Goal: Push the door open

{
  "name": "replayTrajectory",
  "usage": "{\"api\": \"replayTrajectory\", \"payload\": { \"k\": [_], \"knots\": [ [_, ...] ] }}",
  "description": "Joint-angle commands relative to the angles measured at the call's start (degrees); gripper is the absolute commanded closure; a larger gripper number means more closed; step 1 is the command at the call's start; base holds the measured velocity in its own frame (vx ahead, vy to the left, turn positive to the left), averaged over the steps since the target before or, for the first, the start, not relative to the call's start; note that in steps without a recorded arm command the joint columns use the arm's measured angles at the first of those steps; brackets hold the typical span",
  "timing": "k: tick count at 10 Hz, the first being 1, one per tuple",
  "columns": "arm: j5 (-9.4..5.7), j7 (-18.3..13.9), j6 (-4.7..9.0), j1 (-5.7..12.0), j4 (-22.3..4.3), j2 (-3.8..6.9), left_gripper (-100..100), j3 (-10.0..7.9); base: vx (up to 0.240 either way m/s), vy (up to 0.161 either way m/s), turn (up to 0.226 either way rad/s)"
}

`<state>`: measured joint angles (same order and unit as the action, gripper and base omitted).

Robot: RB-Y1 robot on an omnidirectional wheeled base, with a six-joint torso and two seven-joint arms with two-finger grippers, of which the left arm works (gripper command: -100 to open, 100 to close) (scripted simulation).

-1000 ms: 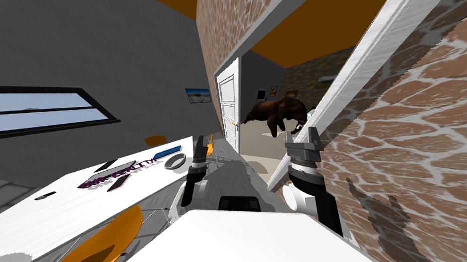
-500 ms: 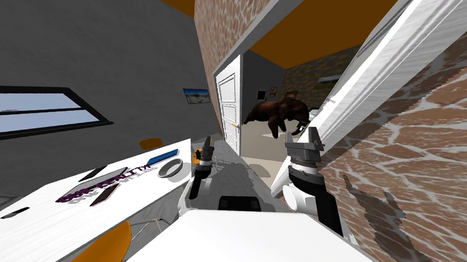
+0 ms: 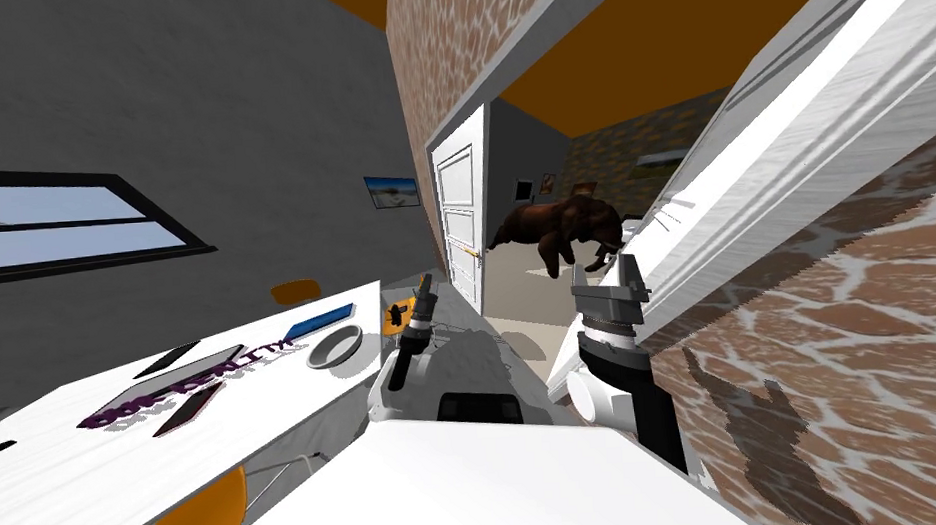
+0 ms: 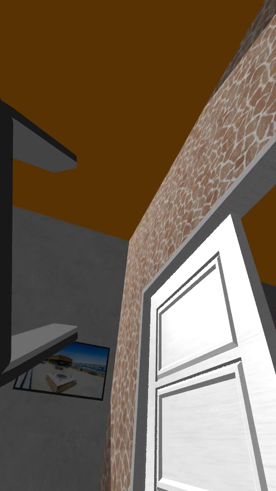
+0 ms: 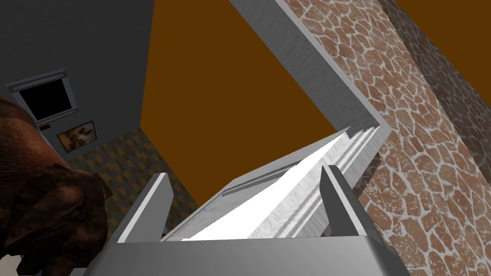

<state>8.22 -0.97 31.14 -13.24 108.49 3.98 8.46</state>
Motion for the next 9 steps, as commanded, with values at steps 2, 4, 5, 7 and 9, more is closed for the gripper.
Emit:
{"api": "replayTrajectory", "payload": {
  "k": [2, 4, 5, 7, 9],
  "knots": [
    [0.11, -1.5, -0.05, 2.05, -2.9, 0.47, -100, 1.17, 0.094, 0.053, -0.019],
    [0.27, -3.1, -0.05, 4.15, -6.2, 0.97, -100, 2.61, 0.148, 0.059, -0.026],
    [0.32, -3.7, -0.05, 4.89, -7.3, 1.1, -100, 3.12, 0.116, 0.065, -0.021],
    [0.44, -4.8, -0.04, 6.38, -9.6, 1.36, -100, 4.14, 0.092, 0.053, -0.017],
    [0.55, -6.0, -0.04, 7.86, -11.9, 1.63, -100, 5.15, 0.091, 0.042, -0.02]
  ]
}}
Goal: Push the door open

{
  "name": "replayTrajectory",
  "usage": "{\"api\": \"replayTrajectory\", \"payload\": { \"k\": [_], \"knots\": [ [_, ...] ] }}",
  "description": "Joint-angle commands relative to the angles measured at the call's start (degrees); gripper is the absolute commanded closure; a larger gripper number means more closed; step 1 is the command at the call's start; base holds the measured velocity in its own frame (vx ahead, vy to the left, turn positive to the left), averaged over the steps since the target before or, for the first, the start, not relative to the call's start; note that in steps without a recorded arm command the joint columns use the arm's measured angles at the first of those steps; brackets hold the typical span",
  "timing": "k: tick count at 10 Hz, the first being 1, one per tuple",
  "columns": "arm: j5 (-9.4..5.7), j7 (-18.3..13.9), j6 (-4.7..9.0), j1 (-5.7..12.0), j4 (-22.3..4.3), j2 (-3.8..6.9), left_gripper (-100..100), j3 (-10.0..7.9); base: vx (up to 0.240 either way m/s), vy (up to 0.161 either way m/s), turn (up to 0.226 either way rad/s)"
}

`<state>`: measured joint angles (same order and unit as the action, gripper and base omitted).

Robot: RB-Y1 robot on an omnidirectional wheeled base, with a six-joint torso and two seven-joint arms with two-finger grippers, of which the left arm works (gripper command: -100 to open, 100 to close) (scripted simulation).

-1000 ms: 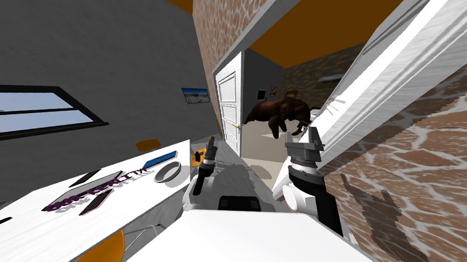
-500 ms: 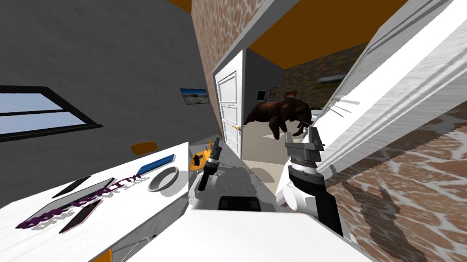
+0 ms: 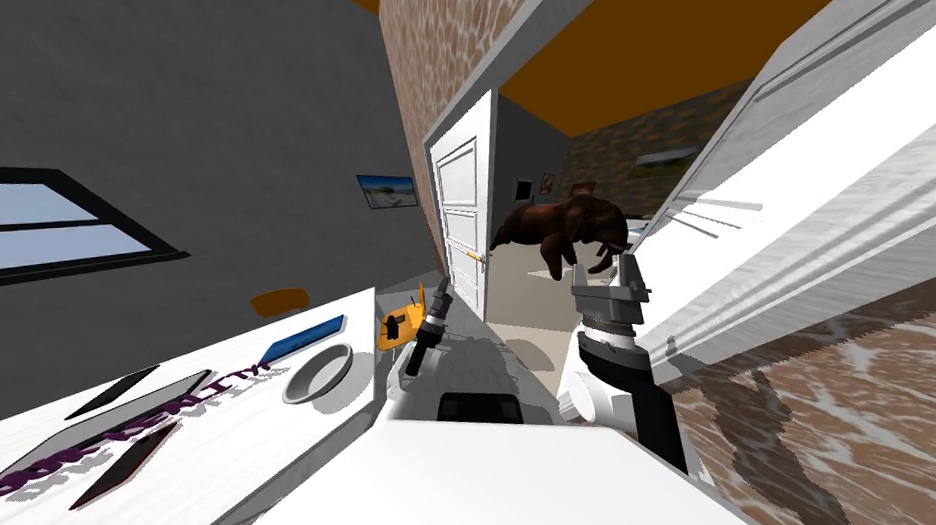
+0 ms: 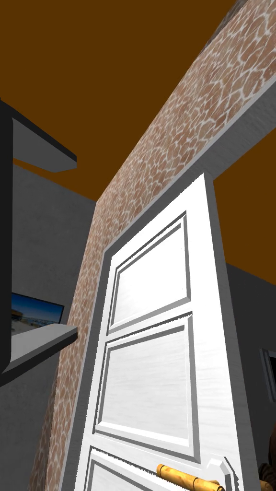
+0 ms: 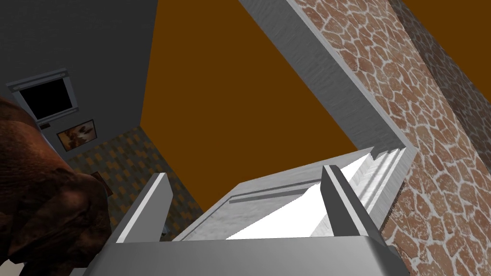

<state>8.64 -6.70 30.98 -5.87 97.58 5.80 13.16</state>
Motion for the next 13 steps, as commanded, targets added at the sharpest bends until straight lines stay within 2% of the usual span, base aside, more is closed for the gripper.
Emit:
{"api": "replayTrajectory", "payload": {
  "k": [1, 13],
  "knots": [
    [0.19, -0.8, 0.12, 1.23, -2.1, -0.06, -100, 0.96, 0.093, 0.059, -0.019],
    [0.89, -7.9, 0.14, 10.41, -16.2, 1.05, -100, 7.25, 0.099, 0.052, -0.02]
  ]
}}
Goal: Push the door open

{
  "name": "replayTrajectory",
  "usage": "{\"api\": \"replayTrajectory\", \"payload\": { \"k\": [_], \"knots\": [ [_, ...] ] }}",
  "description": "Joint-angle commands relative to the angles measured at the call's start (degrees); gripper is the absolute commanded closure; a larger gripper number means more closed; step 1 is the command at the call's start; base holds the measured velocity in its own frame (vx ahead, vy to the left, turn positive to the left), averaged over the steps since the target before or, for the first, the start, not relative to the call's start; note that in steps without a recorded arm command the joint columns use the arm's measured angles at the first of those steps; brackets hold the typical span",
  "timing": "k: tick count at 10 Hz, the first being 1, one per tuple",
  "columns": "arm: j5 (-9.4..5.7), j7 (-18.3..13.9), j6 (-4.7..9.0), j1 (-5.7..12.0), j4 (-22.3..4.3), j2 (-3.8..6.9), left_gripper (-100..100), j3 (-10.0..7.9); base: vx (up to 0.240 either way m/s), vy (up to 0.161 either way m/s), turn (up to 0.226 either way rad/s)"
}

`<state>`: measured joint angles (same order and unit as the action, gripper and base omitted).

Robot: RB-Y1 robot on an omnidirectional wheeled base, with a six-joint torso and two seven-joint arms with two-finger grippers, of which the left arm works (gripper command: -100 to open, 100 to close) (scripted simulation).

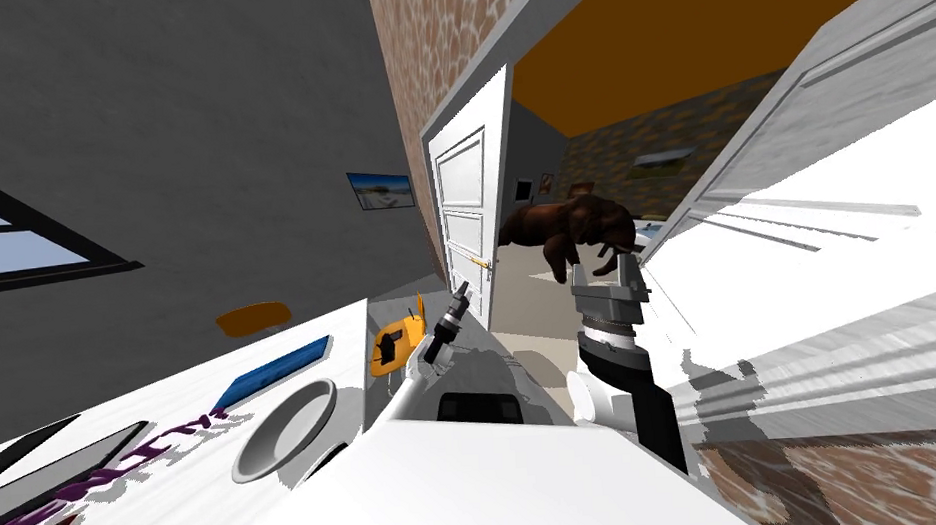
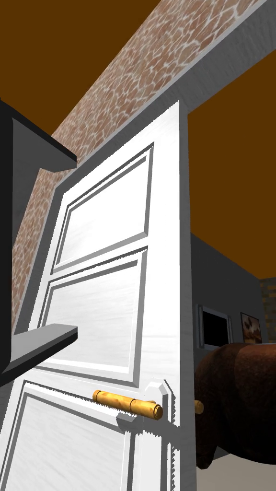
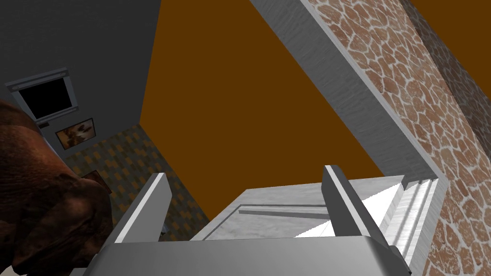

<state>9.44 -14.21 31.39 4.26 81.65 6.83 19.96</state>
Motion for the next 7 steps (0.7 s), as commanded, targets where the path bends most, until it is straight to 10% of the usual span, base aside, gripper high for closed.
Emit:
{"api": "replayTrajectory", "payload": {
  "k": [1, 7],
  "knots": [
    [0.21, -1.6, -0.26, 1.79, -2.6, 0.16, -100, 1.48, 0.143, 0.072, -0.028],
    [0.55, -5.0, -0.25, 6.23, -9.5, 0.47, -100, 4.52, 0.1, 0.058, -0.02]
  ]
}}
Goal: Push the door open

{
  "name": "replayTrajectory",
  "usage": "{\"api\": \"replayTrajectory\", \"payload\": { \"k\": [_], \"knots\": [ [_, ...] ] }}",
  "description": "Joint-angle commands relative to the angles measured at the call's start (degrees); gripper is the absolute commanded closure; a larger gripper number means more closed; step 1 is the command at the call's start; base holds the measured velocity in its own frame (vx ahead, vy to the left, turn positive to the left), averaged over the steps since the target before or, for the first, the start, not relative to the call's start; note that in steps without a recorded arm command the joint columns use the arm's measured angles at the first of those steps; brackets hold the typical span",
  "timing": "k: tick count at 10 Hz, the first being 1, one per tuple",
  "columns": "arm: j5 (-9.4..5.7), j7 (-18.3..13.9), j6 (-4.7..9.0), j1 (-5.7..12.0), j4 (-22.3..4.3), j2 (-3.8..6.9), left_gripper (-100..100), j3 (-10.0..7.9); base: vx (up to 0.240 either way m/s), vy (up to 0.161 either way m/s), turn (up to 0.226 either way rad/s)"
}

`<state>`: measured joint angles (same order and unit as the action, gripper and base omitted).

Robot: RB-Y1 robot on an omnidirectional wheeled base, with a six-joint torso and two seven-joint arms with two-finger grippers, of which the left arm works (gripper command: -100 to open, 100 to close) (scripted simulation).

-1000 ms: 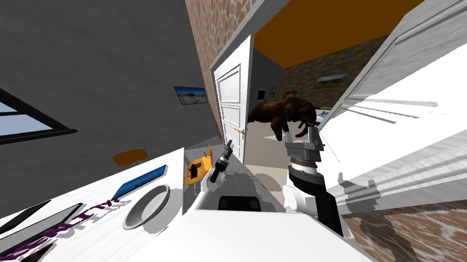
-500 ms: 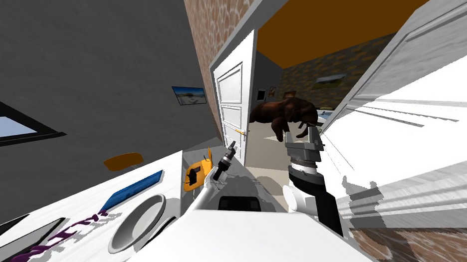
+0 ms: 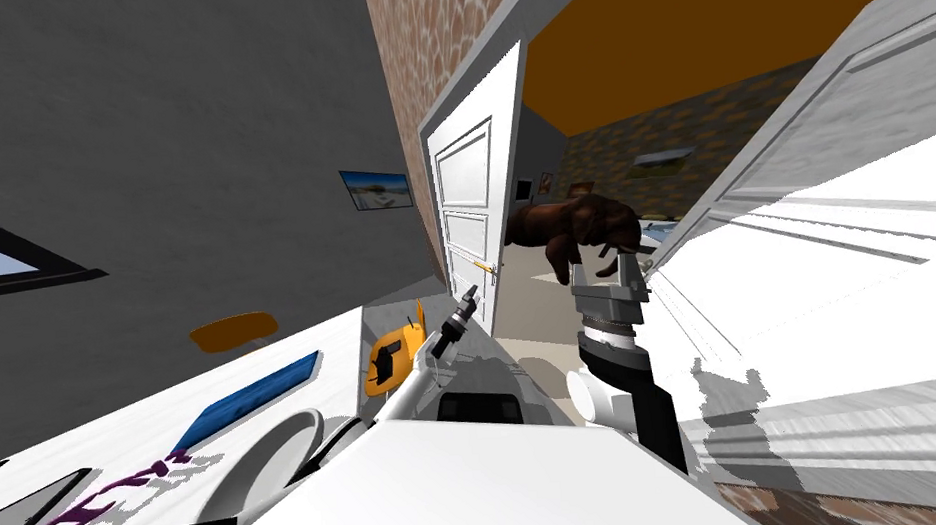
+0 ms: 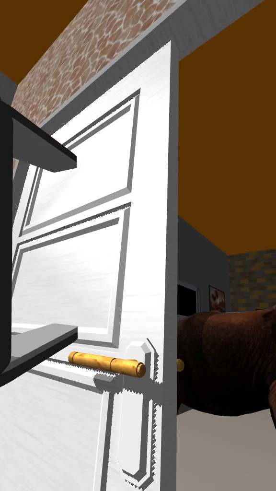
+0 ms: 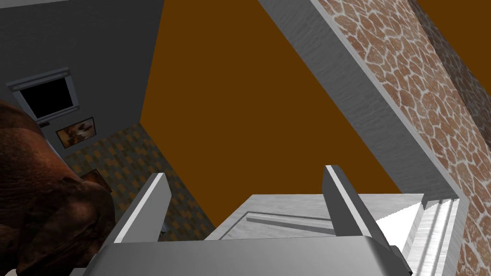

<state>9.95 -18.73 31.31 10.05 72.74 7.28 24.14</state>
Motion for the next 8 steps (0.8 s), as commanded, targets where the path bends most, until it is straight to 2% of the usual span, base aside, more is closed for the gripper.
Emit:
{"api": "replayTrajectory", "payload": {
  "k": [1, 2, 3, 4, 8],
  "knots": [
    [0.1, -1.0, -0.17, 1.14, -1.6, 0.05, -100, 0.82, 0.09, 0.058, -0.021],
    [0.15, -1.5, -0.17, 1.84, -2.7, 0.09, -100, 1.3, 0.094, 0.044, -0.017],
    [0.26, -2.6, -0.17, 3.23, -4.9, 0.16, -100, 2.26, 0.138, 0.065, -0.028],
    [0.26, -2.6, -0.17, 3.23, -4.9, 0.16, -100, 2.26, 0.111, 0.057, -0.016],
    [0.51, -5.2, -0.16, 6.53, -9.9, 0.28, -100, 4.52, 0.092, 0.057, -0.019]
  ]
}}
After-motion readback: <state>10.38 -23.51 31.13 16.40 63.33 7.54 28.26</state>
